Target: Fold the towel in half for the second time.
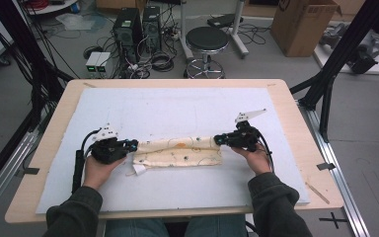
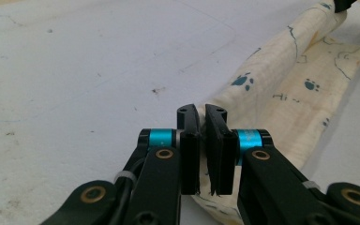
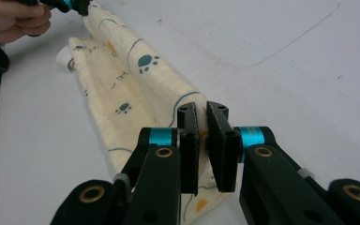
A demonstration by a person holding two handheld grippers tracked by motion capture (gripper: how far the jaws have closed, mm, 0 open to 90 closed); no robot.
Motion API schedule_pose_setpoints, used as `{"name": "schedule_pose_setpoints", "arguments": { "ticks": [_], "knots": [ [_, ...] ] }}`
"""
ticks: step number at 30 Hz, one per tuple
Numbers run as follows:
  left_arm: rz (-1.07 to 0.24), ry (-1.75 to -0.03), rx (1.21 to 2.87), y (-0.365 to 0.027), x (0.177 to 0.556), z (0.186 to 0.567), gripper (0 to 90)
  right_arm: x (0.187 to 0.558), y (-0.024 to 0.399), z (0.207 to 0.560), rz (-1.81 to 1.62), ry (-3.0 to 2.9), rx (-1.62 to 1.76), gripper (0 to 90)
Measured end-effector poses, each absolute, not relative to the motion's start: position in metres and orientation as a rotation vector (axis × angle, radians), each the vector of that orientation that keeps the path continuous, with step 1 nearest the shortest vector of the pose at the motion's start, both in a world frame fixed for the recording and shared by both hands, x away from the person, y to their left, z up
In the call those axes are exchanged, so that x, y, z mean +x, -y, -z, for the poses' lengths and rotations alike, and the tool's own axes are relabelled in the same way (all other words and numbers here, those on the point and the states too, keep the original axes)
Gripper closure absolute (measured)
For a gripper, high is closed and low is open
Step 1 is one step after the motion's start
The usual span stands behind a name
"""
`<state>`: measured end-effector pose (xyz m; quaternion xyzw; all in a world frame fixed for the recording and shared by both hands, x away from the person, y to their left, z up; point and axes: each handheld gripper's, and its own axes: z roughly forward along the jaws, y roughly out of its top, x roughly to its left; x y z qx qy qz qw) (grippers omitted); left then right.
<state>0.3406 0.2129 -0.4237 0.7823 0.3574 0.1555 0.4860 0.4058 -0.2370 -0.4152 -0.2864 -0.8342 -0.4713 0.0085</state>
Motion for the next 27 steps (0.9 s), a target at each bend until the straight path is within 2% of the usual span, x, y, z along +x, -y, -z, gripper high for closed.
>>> {"name": "schedule_pose_setpoints", "arguments": {
  "ticks": [13, 27],
  "knots": [
    [-0.412, -0.774, 2.045, -0.204, 0.324, 0.421, 83.5, 0.385, 0.241, 0.422, 1.466, 2.637, -0.833, 83.1],
    [-0.379, -0.774, 2.054, -0.208, 0.311, 0.433, 82.8, 0.372, 0.242, 0.430, 1.401, 2.673, -0.814, 81.2]
  ]
}}
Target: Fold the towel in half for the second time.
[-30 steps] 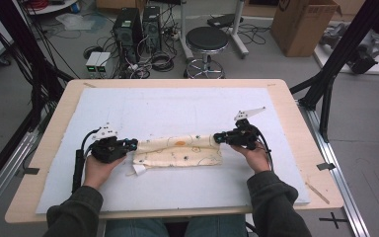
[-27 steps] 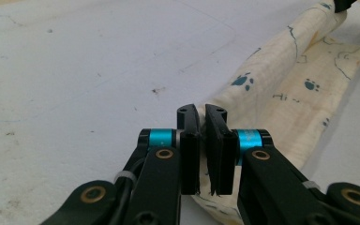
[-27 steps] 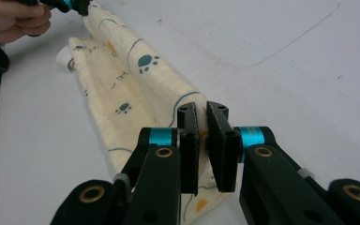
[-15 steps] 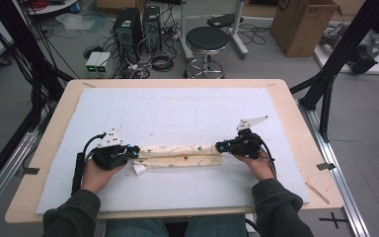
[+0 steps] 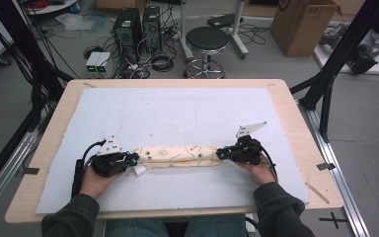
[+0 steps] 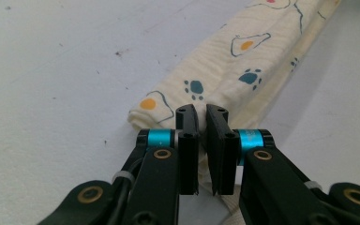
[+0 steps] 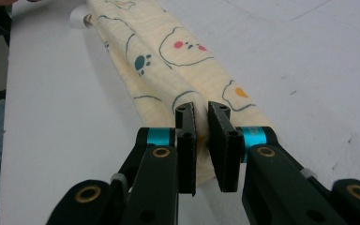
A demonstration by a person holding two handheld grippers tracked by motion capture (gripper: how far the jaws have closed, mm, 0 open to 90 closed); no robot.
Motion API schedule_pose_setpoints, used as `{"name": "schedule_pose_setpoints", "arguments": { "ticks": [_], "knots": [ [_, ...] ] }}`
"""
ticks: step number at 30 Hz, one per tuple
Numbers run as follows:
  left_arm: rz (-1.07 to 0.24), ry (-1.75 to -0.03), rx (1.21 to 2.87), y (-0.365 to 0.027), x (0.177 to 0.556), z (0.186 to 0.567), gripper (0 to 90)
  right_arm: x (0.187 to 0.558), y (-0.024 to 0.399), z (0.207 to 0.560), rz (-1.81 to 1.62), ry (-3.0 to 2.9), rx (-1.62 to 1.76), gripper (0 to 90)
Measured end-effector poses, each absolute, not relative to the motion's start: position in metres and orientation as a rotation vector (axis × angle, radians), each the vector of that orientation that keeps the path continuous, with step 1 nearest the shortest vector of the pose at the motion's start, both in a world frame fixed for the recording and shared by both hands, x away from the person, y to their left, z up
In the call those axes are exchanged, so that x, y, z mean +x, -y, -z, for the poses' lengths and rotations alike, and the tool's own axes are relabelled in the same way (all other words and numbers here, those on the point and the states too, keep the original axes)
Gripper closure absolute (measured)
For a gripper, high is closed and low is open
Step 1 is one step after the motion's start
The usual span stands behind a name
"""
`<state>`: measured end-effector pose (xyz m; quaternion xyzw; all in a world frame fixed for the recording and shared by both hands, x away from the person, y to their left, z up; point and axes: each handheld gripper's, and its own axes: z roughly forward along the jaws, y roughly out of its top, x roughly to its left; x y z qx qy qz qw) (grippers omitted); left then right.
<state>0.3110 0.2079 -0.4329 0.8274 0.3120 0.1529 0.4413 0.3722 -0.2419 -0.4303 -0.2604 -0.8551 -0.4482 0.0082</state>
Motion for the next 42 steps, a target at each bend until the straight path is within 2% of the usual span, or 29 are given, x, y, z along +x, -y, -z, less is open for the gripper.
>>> {"name": "schedule_pose_setpoints", "arguments": {
  "ticks": [5, 12, 17, 19, 24, 26, 32, 42],
  "knots": [
    [-0.353, -0.783, 2.062, -0.210, 0.309, 0.437, 77.7, 0.369, 0.244, 0.433, 1.396, 2.671, -0.824, 76.8],
    [-0.311, -0.753, 1.991, -0.215, 0.304, 0.428, 51.9, 0.364, 0.249, 0.427, 1.449, 2.651, -0.850, 56.5],
    [-0.313, -0.747, 1.946, -0.214, 0.302, 0.416, 47.3, 0.358, 0.250, 0.411, 1.519, 2.637, -0.838, 52.6],
    [-0.308, -0.735, 1.944, -0.209, 0.304, 0.413, 49.1, 0.357, 0.245, 0.408, 1.525, 2.640, -0.812, 57.0],
    [-0.301, -0.686, 2.005, -0.182, 0.310, 0.409, 78.0, 0.359, 0.219, 0.404, 1.467, 2.660, -0.745, 75.1],
    [-0.304, -0.664, 2.034, -0.169, 0.314, 0.407, 84.5, 0.362, 0.207, 0.404, 1.452, 2.672, -0.714, 79.7],
    [-0.269, -0.650, 2.080, -0.145, 0.326, 0.416, 88.3, 0.368, 0.176, 0.406, 1.385, 2.684, -0.665, 84.0],
    [-0.261, -0.674, 2.203, -0.146, 0.329, 0.431, 88.4, 0.371, 0.153, 0.426, 1.197, 2.763, -0.611, 84.7]
  ]
}}
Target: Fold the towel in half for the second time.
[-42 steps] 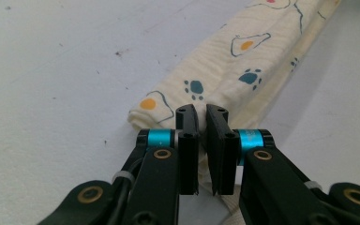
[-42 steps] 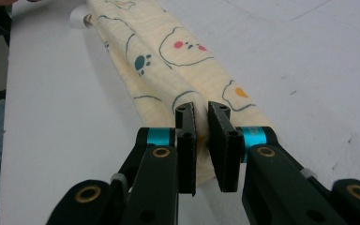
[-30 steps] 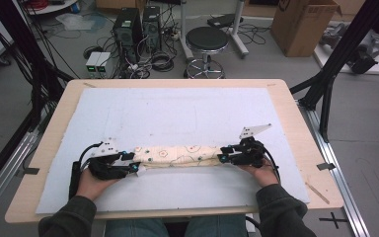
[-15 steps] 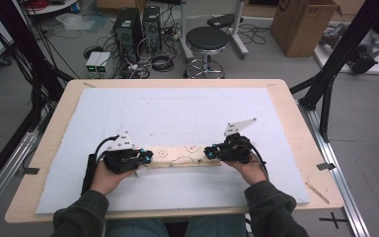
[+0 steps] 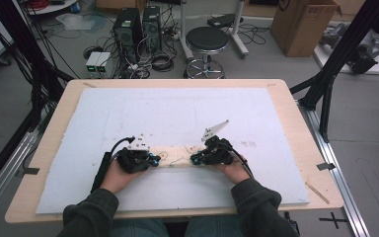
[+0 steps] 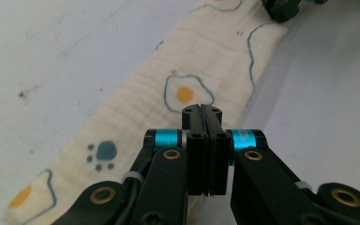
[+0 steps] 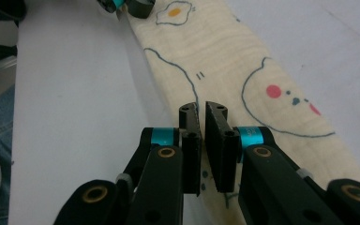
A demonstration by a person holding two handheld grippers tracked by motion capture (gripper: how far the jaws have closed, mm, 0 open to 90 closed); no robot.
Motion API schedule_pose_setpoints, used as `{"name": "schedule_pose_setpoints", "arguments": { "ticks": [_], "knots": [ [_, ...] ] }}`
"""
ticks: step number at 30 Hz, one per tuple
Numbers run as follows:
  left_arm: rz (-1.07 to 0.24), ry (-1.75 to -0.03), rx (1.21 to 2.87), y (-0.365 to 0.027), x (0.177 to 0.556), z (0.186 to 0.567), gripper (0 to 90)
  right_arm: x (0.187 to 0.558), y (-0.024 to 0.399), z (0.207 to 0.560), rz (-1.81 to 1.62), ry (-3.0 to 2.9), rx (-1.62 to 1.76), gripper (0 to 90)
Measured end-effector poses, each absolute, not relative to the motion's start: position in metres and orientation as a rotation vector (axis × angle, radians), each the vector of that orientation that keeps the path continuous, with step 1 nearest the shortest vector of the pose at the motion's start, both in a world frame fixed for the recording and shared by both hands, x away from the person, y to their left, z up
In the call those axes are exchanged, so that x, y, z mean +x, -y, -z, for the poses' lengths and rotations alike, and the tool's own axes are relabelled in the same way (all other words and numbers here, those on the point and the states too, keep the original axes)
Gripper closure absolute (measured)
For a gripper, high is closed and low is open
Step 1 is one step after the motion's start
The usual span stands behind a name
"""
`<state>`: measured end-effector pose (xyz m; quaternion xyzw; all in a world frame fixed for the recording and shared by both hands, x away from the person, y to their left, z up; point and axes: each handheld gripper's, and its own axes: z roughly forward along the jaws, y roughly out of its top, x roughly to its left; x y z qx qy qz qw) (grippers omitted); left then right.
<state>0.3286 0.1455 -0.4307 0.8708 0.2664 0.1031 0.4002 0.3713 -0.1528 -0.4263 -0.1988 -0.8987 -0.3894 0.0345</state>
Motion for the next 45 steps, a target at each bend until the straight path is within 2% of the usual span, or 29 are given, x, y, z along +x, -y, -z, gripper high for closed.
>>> {"name": "schedule_pose_setpoints", "arguments": {
  "ticks": [12, 19, 31, 38, 45],
  "knots": [
    [-0.297, -0.708, 2.227, -0.172, 0.322, 0.432, 86.4, 0.364, 0.185, 0.433, 1.200, 2.790, -0.661, 83.9],
    [-0.290, -0.732, 2.181, -0.189, 0.318, 0.435, 84.5, 0.361, 0.212, 0.434, 1.227, 2.797, -0.719, 82.4],
    [-0.302, -0.740, 2.151, -0.196, 0.315, 0.436, 79.2, 0.357, 0.230, 0.434, 1.280, 2.794, -0.754, 78.5],
    [-0.354, -0.750, 2.049, -0.203, 0.322, 0.425, 64.1, 0.362, 0.225, 0.419, 1.396, 2.801, -0.718, 66.5],
    [-0.311, -0.788, 2.095, -0.203, 0.333, 0.435, 59.9, 0.374, 0.211, 0.429, 1.317, 2.854, -0.725, 55.7]
  ]
}}
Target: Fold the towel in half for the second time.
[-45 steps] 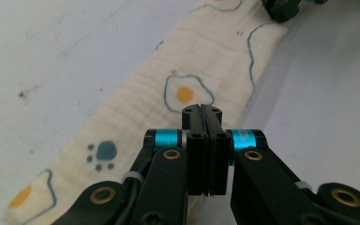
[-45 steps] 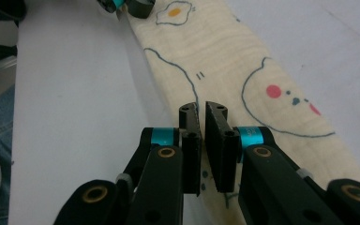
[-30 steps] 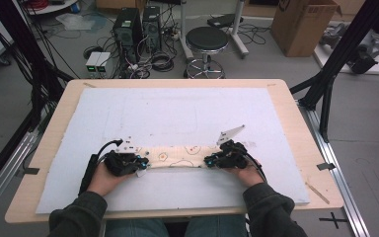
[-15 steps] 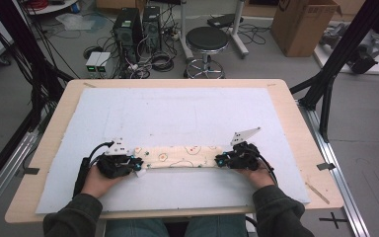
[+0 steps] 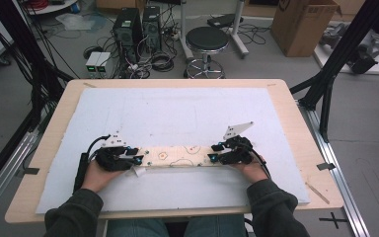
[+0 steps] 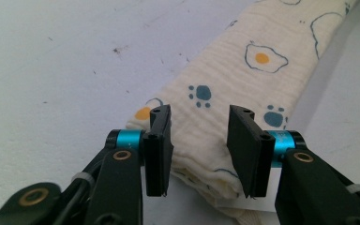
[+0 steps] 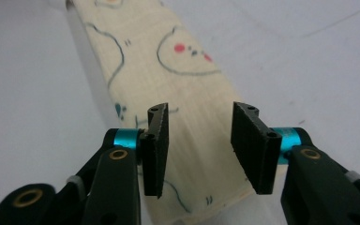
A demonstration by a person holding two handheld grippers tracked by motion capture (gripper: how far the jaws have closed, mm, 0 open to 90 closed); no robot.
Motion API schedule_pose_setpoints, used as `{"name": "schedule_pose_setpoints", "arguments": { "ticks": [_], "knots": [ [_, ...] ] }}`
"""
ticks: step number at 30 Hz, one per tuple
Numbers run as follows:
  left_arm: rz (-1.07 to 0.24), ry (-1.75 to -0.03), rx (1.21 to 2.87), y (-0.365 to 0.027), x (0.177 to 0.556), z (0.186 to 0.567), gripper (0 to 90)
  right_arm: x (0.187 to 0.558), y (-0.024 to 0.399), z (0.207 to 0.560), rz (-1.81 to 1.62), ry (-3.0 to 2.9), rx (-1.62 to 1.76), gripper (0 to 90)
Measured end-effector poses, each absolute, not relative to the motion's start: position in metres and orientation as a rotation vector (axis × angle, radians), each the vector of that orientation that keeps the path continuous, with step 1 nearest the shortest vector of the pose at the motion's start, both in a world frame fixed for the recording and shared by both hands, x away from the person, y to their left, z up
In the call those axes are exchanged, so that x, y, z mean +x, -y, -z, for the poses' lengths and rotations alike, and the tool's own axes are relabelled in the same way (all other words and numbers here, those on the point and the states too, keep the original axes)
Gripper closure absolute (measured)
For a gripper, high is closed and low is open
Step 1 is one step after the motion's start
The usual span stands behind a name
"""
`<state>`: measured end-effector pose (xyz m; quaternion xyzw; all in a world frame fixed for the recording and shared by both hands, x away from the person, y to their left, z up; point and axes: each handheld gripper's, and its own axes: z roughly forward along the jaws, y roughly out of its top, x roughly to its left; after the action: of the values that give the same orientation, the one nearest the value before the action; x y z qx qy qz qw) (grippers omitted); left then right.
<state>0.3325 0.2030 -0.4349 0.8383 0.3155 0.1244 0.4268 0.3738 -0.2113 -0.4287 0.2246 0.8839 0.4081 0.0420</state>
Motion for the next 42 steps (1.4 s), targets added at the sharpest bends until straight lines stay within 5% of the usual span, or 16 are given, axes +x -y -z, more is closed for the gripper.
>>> {"name": "schedule_pose_setpoints", "arguments": {
  "ticks": [17, 20, 23, 42],
  "knots": [
    [-0.293, -0.788, 2.124, -0.206, 0.332, 0.441, 52.5, 0.365, 0.222, 0.441, -1.209, -2.687, 0.608, 49.1],
    [-0.278, -0.835, 2.121, -0.209, 0.334, 0.444, 44.1, 0.364, 0.222, 0.442, -1.213, -2.683, 0.598, 49.0],
    [-0.333, -0.789, 2.103, -0.209, 0.331, 0.437, 54.2, 0.363, 0.221, 0.441, -1.204, -2.677, 0.601, 48.7],
    [-0.292, -0.919, 1.971, -0.212, 0.349, 0.424, 48.5, 0.382, 0.231, 0.418, -1.320, -2.579, 0.830, 44.0]
  ]
}}
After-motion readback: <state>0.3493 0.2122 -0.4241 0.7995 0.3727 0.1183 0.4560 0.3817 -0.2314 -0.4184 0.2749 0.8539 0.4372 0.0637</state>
